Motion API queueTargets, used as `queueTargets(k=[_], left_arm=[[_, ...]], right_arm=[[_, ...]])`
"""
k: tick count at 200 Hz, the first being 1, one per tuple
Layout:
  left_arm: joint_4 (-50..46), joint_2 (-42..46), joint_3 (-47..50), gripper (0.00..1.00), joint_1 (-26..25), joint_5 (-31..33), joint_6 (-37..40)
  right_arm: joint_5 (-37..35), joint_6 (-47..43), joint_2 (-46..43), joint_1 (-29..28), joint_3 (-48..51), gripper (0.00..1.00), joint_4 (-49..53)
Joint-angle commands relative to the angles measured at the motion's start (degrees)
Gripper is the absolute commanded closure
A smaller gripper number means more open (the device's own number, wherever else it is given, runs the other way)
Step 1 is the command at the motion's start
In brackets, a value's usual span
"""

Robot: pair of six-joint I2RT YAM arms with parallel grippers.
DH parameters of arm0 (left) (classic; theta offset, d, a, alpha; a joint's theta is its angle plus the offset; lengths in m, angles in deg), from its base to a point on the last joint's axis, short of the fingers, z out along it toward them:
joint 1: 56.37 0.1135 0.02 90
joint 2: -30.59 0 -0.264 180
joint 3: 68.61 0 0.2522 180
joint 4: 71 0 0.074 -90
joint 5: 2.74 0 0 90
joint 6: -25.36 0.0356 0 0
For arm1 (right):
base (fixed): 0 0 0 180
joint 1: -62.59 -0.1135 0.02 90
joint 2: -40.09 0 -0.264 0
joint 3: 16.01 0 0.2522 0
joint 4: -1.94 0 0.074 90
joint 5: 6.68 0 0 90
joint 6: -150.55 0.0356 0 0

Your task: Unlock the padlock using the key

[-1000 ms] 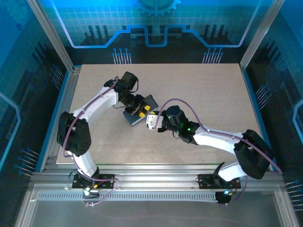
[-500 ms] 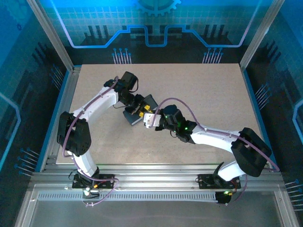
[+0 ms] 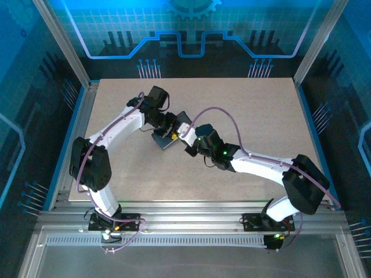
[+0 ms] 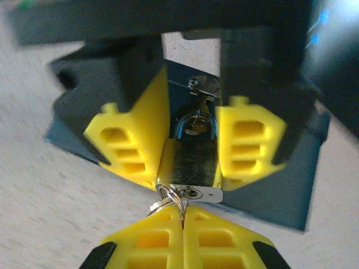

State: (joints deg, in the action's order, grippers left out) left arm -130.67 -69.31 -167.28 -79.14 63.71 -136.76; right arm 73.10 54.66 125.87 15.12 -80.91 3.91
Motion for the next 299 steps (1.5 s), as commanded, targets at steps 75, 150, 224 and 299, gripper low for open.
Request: queueTargets(k=[75,150,224,299], left_arm=[[2.7,3.7,1.0,1.0,-1.5,-1.8,-0.2],[-1.0,3.6,-0.8,1.0,-0.1,-1.6,2.4],[-3.7,2.6,-2.7,1.0,0.4,-2.2,4.5],[-8.7,-0.1,-7.4,1.0,-0.4,-3.5,7.0]], right_arm=[[23.1,92.0,5.7,6.4,3.2,0.95,-22.1],[32.2,87.9,1.5,12.6,3.6,0.59,-9.1],[36.3,32.0,-8.9,19.0,-5.9,0.6,26.0],[7.8,-33.0,-15.0,5.5,8.1,0.66,-2.6]])
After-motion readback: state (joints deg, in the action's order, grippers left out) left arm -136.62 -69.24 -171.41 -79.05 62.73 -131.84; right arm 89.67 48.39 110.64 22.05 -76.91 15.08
